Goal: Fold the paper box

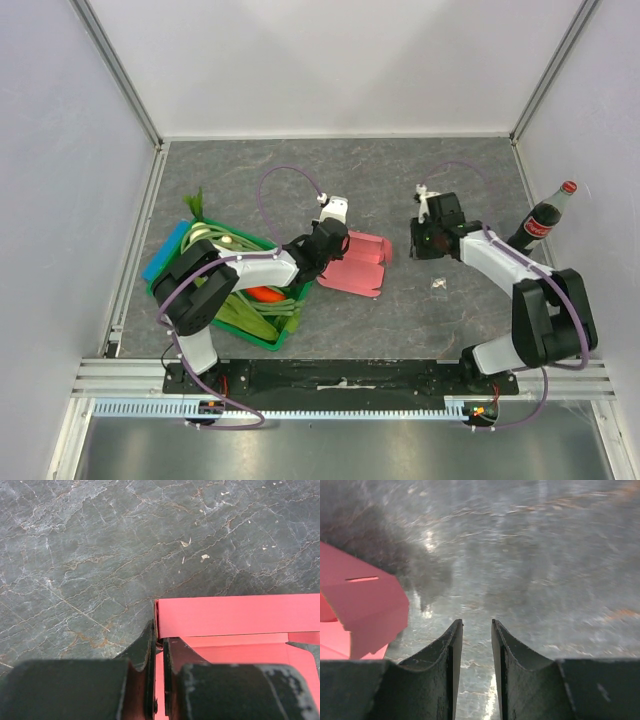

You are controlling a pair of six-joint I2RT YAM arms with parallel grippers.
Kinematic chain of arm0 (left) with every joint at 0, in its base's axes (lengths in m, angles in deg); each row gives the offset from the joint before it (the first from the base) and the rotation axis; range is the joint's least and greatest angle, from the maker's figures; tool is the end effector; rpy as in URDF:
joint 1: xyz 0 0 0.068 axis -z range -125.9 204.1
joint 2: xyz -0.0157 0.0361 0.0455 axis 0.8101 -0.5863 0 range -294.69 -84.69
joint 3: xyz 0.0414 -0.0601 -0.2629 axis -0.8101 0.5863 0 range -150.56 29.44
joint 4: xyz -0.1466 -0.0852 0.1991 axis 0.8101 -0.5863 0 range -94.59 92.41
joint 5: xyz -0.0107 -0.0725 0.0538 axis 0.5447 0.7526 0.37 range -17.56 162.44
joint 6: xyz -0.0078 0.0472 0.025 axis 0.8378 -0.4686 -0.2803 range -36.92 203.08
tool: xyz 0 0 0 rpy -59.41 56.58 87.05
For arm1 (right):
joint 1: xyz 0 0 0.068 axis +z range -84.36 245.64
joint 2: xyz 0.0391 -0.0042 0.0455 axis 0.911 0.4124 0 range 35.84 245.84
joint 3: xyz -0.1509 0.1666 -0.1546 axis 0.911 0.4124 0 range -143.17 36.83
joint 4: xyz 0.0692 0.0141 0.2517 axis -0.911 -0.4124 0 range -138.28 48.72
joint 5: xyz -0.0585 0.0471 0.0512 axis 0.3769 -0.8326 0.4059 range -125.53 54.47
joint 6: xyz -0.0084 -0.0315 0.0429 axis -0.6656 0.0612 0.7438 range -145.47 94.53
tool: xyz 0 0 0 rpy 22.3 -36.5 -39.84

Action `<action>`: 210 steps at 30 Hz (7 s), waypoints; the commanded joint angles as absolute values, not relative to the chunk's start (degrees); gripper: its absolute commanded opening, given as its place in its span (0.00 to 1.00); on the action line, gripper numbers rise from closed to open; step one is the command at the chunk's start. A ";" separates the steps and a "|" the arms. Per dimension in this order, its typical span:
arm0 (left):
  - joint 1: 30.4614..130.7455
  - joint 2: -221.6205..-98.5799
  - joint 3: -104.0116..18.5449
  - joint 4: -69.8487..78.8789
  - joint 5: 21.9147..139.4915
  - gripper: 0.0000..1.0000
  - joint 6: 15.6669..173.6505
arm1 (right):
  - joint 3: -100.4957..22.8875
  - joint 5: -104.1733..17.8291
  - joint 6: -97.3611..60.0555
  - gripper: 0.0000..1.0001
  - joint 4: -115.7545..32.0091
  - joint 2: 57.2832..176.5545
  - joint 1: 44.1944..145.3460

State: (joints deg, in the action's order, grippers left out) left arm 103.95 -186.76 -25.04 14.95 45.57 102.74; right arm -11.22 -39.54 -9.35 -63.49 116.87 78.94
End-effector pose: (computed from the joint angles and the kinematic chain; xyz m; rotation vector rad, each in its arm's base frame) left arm 0.2519 -0.2735 0.1704 0.2947 2.0951 -0.2102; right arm 0.2713 0.0668 0.2014 0.0349 2.5560 0.2899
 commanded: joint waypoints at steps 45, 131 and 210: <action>104.03 -186.91 -22.69 24.37 43.88 0.02 102.59 | 8.17 -38.35 -12.55 0.42 -15.36 113.36 93.59; 109.39 -193.33 -21.63 26.76 25.77 0.02 102.77 | 0.28 -43.03 14.78 0.94 -42.43 101.84 90.44; 101.30 -181.30 -36.40 -21.41 47.39 0.38 145.23 | -2.19 -22.44 50.31 0.08 -51.19 109.14 102.65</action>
State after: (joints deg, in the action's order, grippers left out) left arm 101.11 -186.51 -37.48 -23.00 47.16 142.45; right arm 2.70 -29.18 51.44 -46.56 108.61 102.51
